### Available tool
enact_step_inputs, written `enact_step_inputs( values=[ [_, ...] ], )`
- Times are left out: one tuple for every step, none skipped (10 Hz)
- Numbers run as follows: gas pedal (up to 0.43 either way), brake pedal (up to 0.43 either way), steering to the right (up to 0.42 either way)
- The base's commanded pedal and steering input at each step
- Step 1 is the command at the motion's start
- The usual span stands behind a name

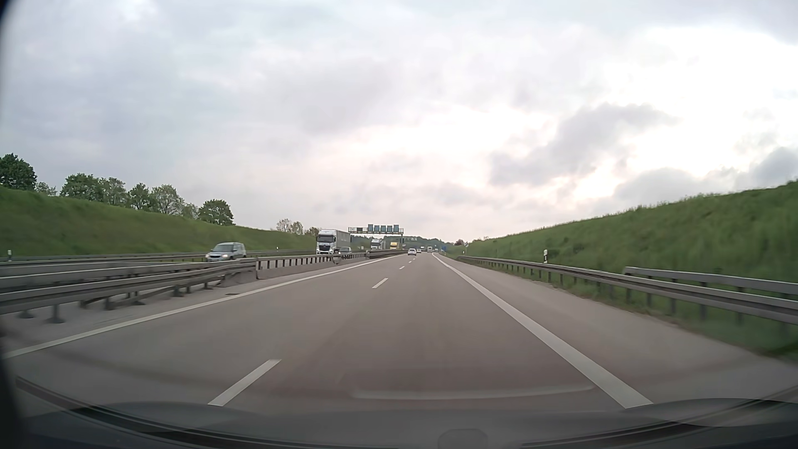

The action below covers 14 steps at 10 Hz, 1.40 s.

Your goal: Follow the waypoints while adhering to traffic rules and regulations

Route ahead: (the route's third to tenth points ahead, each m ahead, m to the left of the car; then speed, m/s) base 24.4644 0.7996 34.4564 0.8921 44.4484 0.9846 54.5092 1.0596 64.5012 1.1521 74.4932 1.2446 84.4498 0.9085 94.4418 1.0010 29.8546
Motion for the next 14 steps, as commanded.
enact_step_inputs(
  values=[
    [0.22, 0.0, 0.001],
    [0.22, 0.0, 0.001],
    [0.22, 0.0, 0.0],
    [0.22, 0.0, 0.001],
    [0.22, 0.0, 0.001],
    [0.331, 0.0, 0.0],
    [0.449, 0.0, 0.0],
    [0.52, 0.0, 0.0],
    [0.591, 0.0, 0.001],
    [0.642, 0.0, 0.0],
    [0.65, 0.0, 0.0],
    [0.669, 0.0, 0.0],
    [0.713, 0.0, 0.0],
    [0.732, 0.0, -0.001]
  ],
)
